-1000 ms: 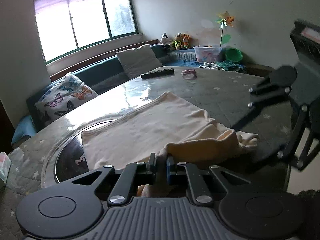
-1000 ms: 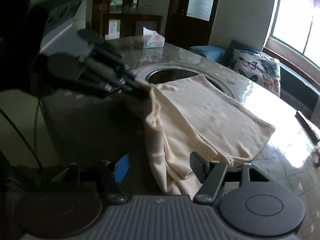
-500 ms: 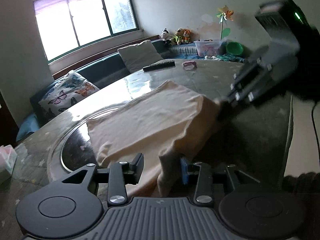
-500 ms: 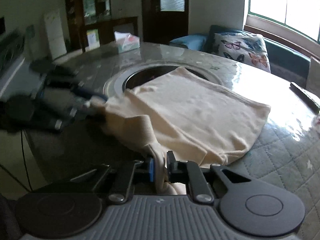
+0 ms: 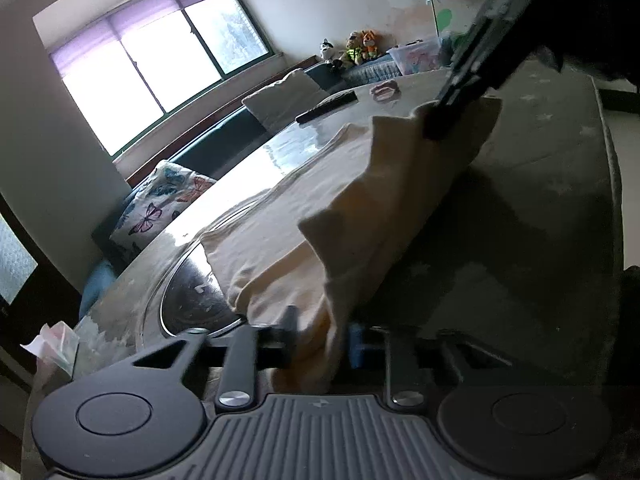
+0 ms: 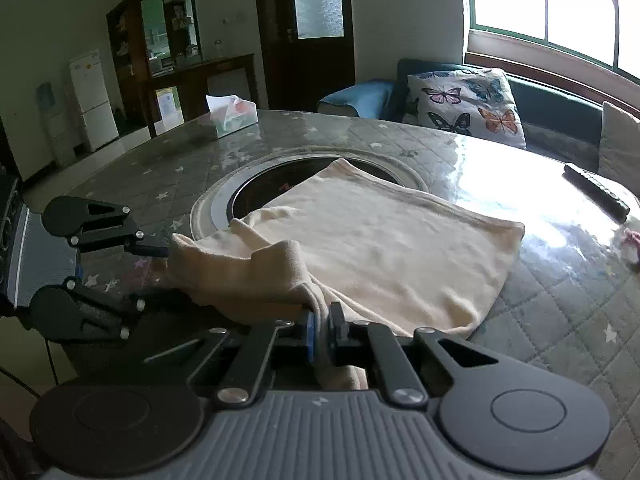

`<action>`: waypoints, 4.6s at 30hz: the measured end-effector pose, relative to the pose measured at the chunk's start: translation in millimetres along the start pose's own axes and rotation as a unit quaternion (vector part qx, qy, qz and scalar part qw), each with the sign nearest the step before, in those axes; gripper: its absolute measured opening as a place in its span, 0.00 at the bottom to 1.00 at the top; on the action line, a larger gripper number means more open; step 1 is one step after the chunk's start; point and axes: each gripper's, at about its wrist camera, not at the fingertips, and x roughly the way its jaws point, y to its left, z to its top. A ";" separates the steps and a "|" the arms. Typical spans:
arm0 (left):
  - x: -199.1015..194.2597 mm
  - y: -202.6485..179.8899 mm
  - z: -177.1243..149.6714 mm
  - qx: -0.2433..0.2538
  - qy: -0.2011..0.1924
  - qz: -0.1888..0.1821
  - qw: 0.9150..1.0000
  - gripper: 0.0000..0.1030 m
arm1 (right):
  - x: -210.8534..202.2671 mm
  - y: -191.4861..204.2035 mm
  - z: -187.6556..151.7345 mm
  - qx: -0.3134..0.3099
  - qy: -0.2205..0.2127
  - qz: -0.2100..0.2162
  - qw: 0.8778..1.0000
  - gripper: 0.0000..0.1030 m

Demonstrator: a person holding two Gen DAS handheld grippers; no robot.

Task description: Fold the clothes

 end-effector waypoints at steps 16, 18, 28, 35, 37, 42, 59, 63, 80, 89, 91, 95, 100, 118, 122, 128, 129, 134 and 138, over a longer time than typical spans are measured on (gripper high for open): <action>-99.0 5.1 34.0 -0.070 -0.046 -0.037 0.996 0.06 | -88.3 18.7 -24.1 -0.001 -0.051 0.016 0.999 0.04; -110.8 4.1 39.7 -0.075 -0.051 -0.035 0.995 0.06 | -105.3 23.6 -28.7 0.001 -0.057 0.020 0.998 0.04; -53.9 40.3 57.5 -0.108 -0.032 -0.022 0.993 0.05 | -83.7 2.6 8.0 -0.004 -0.057 0.003 0.998 0.04; 32.2 71.2 64.7 -0.137 0.013 -0.032 0.990 0.06 | -15.3 -35.0 39.5 0.012 -0.016 -0.008 1.000 0.04; 54.1 76.5 61.0 -0.149 0.034 -0.037 0.988 0.06 | 11.3 -47.8 42.8 0.027 0.004 -0.013 1.000 0.04; 89.8 80.4 46.8 -0.160 0.069 -0.034 0.984 0.14 | 58.9 -66.9 30.4 0.056 0.037 -0.023 0.997 0.07; 71.7 82.6 74.1 -0.201 0.038 -0.062 0.977 0.17 | 55.5 -41.9 31.7 0.059 -0.001 -0.018 0.998 0.16; 89.6 71.6 80.5 -0.198 0.054 -0.078 0.976 0.17 | 74.7 -37.8 34.9 0.053 0.014 -0.023 0.998 0.16; 118.6 57.5 76.8 -0.196 0.077 -0.066 0.975 0.19 | 55.2 -58.4 -1.1 0.103 -0.003 -0.063 0.993 0.19; 118.9 56.7 78.0 -0.196 0.075 -0.055 0.976 0.21 | 44.8 -68.4 -10.7 0.121 -0.016 -0.068 0.990 0.21; 116.2 57.7 77.7 -0.199 0.074 -0.050 0.976 0.25 | 45.0 -70.8 -12.2 0.123 -0.017 -0.074 0.989 0.21; 96.0 57.2 76.9 -0.198 0.056 -0.042 0.978 0.26 | 32.8 -71.4 -9.8 0.124 -0.028 -0.080 0.989 0.21; 65.8 43.2 70.8 -0.184 0.039 -0.047 0.981 0.26 | 20.1 -46.7 -9.9 0.081 -0.025 -0.062 0.995 0.25; 16.1 20.5 22.7 -0.212 0.031 -0.024 0.977 0.28 | 30.3 39.7 -30.1 -0.031 -0.020 -0.027 0.999 0.29; 15.8 21.2 20.1 -0.218 0.030 -0.025 0.975 0.28 | 16.2 26.5 -40.6 0.003 -0.019 -0.029 0.999 0.29; 12.6 21.7 15.6 -0.221 0.029 -0.029 0.974 0.28 | -5.5 0.2 -64.0 0.058 -0.027 -0.037 0.997 0.28; 12.2 22.6 15.1 -0.222 0.029 -0.030 0.974 0.28 | -9.0 -3.9 -66.7 0.068 -0.029 -0.034 0.997 0.27; 10.2 28.9 13.0 -0.231 0.033 -0.033 0.972 0.29 | -19.8 -12.2 -67.8 0.083 -0.029 -0.035 0.996 0.25; 8.8 38.7 15.7 -0.249 0.031 -0.031 0.967 0.29 | -24.1 -13.8 -59.3 0.078 -0.041 -0.041 0.995 0.26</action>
